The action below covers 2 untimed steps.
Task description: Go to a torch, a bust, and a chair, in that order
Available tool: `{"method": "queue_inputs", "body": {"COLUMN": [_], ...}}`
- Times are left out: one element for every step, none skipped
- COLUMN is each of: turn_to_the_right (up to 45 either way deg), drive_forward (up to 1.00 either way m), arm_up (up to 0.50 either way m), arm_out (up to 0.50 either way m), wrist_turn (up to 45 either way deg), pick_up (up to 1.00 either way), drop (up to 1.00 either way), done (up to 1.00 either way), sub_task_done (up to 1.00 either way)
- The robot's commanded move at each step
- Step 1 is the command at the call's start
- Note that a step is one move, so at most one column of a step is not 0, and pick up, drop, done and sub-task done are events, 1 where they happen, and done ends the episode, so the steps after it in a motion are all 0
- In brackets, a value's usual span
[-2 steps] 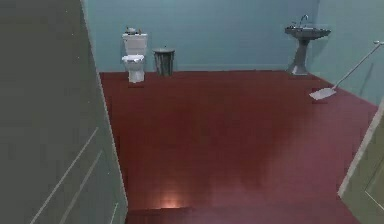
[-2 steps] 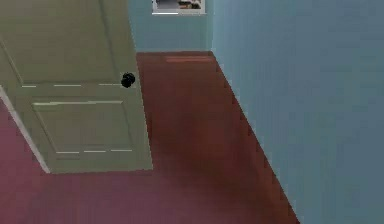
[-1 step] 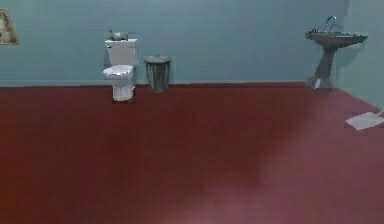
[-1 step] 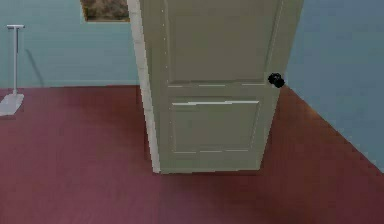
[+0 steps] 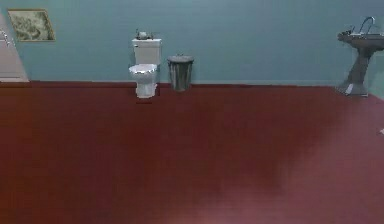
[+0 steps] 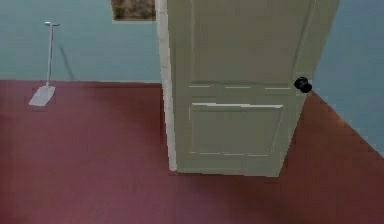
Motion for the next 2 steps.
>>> {"method": "queue_inputs", "body": {"turn_to_the_right": [0.0, -39.0], "drive_forward": [0.35, 0.0], "arm_up": [0.0, 0.0], "arm_out": [0.0, 0.0], "wrist_turn": [0.0, 0.0], "pick_up": [0.0, 0.0], "drop": [0.0, 0.0], "done": [0.0, 0.0], "sub_task_done": [0.0, 0.0]}}
